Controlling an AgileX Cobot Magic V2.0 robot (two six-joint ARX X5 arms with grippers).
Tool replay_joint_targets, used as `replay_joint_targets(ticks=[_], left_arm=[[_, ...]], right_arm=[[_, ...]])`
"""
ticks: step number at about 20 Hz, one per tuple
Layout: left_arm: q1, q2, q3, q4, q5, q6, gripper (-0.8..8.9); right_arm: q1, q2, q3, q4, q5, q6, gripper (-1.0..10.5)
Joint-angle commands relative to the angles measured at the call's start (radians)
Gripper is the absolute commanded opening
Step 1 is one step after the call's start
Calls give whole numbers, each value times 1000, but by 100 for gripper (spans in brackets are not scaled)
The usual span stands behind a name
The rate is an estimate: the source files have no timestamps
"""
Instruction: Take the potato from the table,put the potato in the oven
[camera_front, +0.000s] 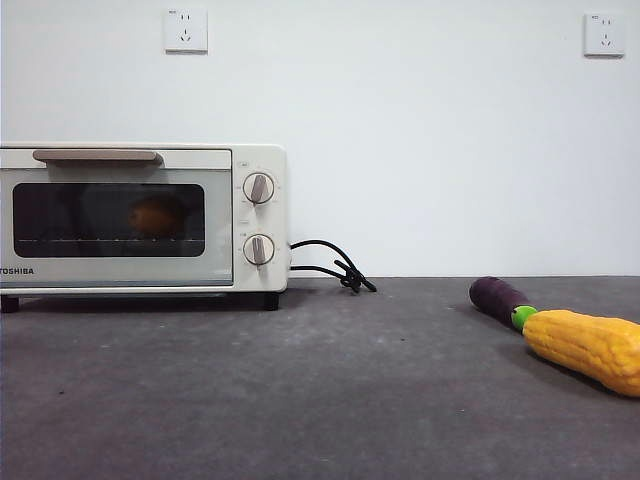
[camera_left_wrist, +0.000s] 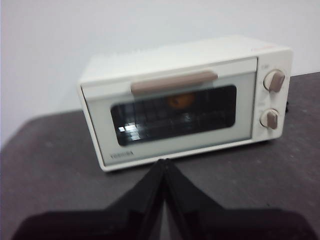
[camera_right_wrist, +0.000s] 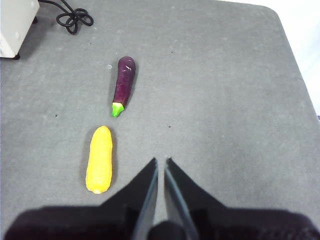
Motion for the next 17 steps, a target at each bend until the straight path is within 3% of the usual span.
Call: replay_joint_targets(ticks=[1, 6, 10, 17], left_arm=[[-40, -50, -57, 19, -10, -40, -4], [-137, -142, -178, 22, -128, -113, -4], [-135, -185, -283, 10, -135, -190, -4], [-122, -200, -281, -15, -185, -104, -3]], right_arm=[[-1, -1, -10, -27, 4, 11, 32], [-1, -1, -10, -27, 4, 10, 32], [-1, -1, -10, -27, 4, 11, 32], [-1, -1, -10, -27, 5, 10, 32]])
